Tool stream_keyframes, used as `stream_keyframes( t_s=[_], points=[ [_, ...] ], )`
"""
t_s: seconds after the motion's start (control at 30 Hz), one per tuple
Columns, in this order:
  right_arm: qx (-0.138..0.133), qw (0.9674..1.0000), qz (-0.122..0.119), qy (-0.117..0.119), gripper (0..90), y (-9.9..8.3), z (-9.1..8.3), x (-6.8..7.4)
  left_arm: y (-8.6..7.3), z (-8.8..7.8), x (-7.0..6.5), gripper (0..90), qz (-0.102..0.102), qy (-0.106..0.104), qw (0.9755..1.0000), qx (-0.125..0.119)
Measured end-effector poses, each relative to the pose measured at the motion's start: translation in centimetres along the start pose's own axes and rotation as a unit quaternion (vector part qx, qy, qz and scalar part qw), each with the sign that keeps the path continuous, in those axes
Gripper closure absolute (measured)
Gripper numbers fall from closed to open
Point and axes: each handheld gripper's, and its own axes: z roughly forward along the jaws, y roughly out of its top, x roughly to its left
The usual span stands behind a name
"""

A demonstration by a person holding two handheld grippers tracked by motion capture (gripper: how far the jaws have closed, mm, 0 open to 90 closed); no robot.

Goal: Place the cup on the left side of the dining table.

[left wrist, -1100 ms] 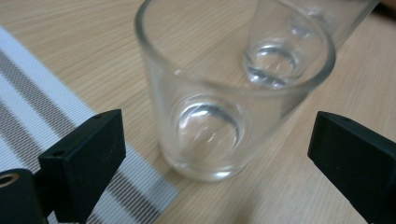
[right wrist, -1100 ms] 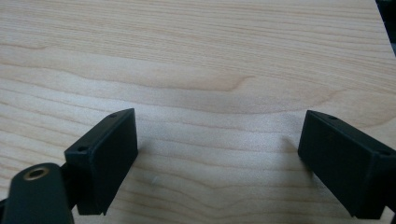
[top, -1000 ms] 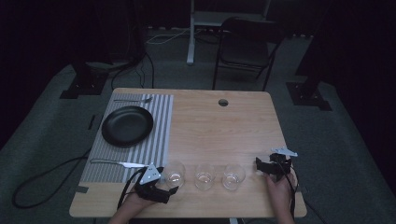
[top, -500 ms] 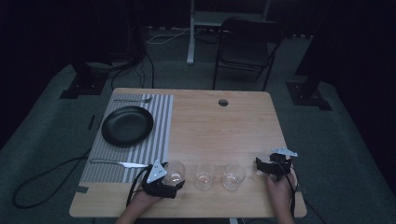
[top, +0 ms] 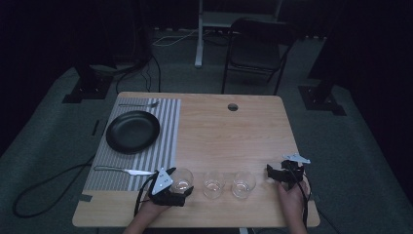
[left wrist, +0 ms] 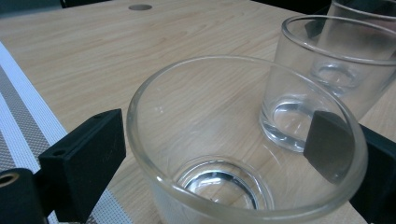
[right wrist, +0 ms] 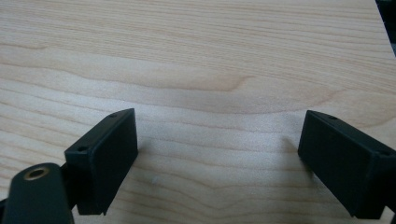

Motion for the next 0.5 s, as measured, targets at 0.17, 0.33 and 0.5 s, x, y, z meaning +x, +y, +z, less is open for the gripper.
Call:
stream_keyframes(
  t_s=[0.17,0.33,0.5],
  points=[
    [0.000,1.0000,0.001,0.000,11.6,-0.01,-0.01,0.00,0.04,0.24,0.00,8.1,-0.002,-0.006,0.9999,0.011],
    [0.000,1.0000,0.001,0.000,11.6,-0.01,-0.01,0.00,0.04,0.27,0.01,13.3,0.000,-0.011,0.9999,0.009],
    [0.000,1.0000,0.000,0.000,11.6,0.00,0.00,0.00,0.10,0.25,-0.36,19.5,0.010,-0.002,0.9999,0.012]
  ],
)
